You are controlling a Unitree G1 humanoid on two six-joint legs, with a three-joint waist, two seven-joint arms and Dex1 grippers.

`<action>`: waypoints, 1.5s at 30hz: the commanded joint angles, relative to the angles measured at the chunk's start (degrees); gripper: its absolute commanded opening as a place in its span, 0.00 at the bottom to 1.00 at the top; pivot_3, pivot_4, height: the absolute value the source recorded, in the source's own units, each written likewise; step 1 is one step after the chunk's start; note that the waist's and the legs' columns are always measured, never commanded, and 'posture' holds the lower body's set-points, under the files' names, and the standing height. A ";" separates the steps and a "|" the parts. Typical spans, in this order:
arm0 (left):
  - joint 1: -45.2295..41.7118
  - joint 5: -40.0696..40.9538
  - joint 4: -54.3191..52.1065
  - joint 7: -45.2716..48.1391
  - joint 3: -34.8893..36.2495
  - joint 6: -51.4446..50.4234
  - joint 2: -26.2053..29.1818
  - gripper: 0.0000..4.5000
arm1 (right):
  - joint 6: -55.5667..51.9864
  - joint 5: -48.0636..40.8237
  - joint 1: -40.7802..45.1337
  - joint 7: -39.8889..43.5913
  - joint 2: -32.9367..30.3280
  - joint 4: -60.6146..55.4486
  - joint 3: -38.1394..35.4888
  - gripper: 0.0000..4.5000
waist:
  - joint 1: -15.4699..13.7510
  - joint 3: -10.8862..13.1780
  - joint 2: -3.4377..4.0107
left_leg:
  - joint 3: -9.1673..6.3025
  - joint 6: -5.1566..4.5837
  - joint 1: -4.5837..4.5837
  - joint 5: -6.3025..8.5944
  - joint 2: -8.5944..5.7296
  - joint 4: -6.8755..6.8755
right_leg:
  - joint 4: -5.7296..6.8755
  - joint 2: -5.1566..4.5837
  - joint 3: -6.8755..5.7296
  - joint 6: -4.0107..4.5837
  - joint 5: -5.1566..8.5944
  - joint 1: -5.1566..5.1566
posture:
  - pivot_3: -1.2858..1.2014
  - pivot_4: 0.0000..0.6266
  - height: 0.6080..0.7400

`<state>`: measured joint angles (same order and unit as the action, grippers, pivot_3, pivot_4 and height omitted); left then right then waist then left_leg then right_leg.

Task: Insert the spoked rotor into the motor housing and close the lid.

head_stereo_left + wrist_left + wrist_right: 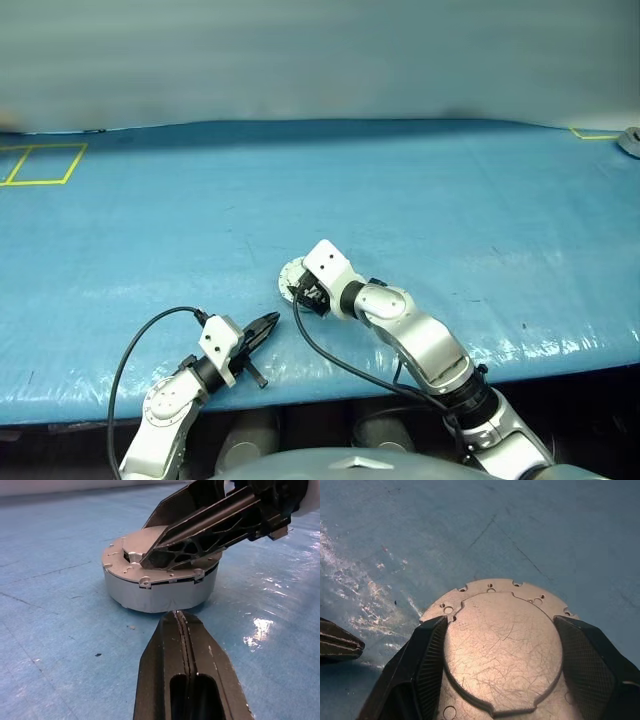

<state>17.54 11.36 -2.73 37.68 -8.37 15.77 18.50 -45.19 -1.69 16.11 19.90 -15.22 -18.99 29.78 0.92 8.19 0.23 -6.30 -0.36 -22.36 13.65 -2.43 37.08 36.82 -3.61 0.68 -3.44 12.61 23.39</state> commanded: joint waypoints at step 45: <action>0.00 -0.49 -2.16 -0.40 -0.33 -0.04 -0.54 0.00 | -5.20 -0.83 3.55 -0.99 3.13 0.84 -6.71 0.67 | 0.40 0.55 0.04 | -0.02 0.00 -0.42 0.00 0.02 -0.25 | -0.06 0.05 -0.04 0.00 0.00 0.23 | 0.52 0.24 1.00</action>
<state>17.61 10.70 -2.73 37.45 -8.48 15.50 18.12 -51.18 -2.61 19.15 18.72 -12.08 -18.66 23.69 1.33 8.74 0.27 -6.32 -0.36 -22.77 13.65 -2.41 36.84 36.77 -3.56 0.64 -3.42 12.62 23.61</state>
